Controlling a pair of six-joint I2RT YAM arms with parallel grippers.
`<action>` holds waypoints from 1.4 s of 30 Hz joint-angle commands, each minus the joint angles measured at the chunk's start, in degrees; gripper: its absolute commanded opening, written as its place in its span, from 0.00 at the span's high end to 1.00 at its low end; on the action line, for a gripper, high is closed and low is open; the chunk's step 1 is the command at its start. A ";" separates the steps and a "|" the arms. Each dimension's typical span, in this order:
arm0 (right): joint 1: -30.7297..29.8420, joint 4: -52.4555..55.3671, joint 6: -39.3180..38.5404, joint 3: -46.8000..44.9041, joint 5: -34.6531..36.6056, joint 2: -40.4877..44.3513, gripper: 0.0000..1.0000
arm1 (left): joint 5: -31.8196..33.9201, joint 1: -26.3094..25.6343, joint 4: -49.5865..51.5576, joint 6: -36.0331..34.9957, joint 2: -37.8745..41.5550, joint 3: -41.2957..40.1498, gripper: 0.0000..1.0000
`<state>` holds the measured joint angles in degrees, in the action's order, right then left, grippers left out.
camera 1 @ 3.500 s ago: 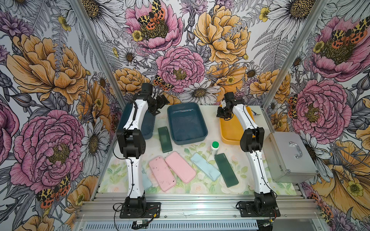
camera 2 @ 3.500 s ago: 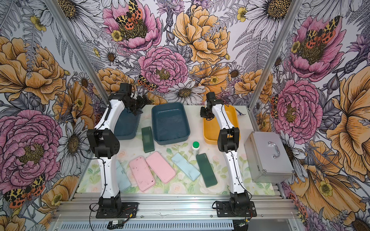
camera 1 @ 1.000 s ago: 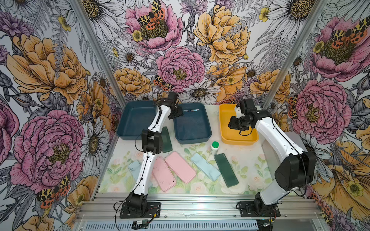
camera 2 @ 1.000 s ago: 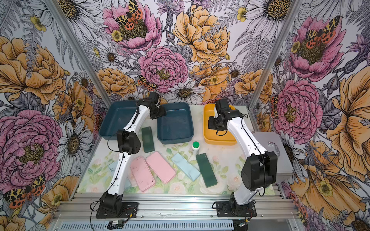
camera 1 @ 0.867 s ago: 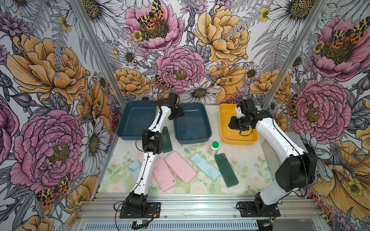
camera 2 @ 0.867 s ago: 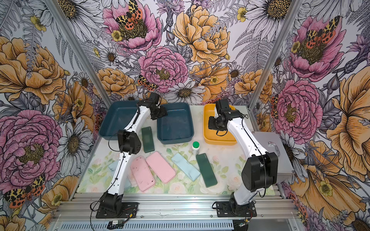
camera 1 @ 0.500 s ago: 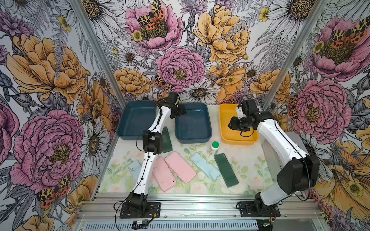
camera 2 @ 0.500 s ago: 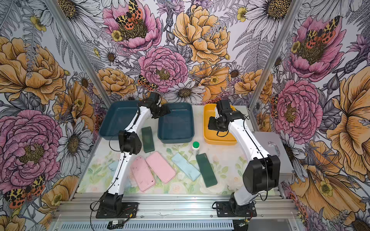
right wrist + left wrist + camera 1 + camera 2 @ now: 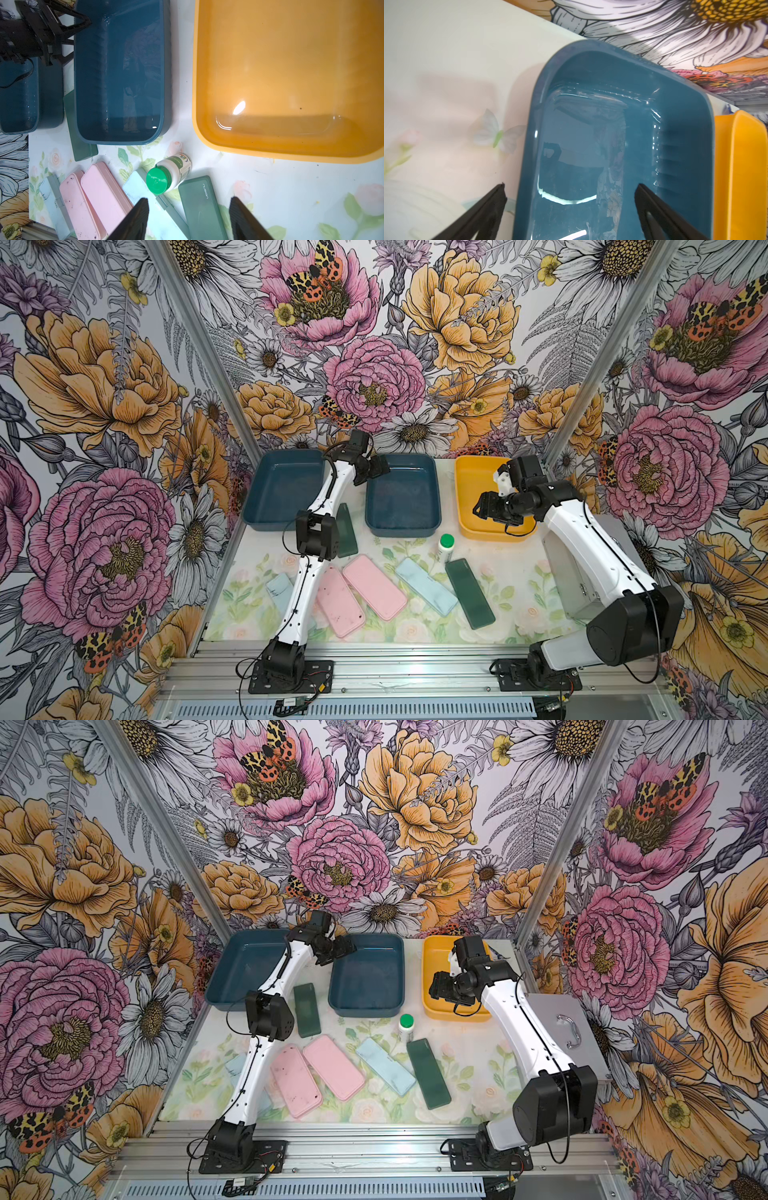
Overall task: Place the pencil cases by color into the storage box
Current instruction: Adjust the storage box at the center of the board, then pick up the pencil case from the center of the board.
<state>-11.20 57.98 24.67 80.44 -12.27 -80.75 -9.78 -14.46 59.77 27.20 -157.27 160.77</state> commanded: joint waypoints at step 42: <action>-33.20 3.82 -3.91 -16.00 11.96 4.91 0.08 | 7.34 -3.82 4.16 17.29 111.72 -103.29 0.01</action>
<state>-43.20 65.39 24.14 60.93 -3.88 -72.99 -2.42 -18.48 60.25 42.74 -47.33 58.67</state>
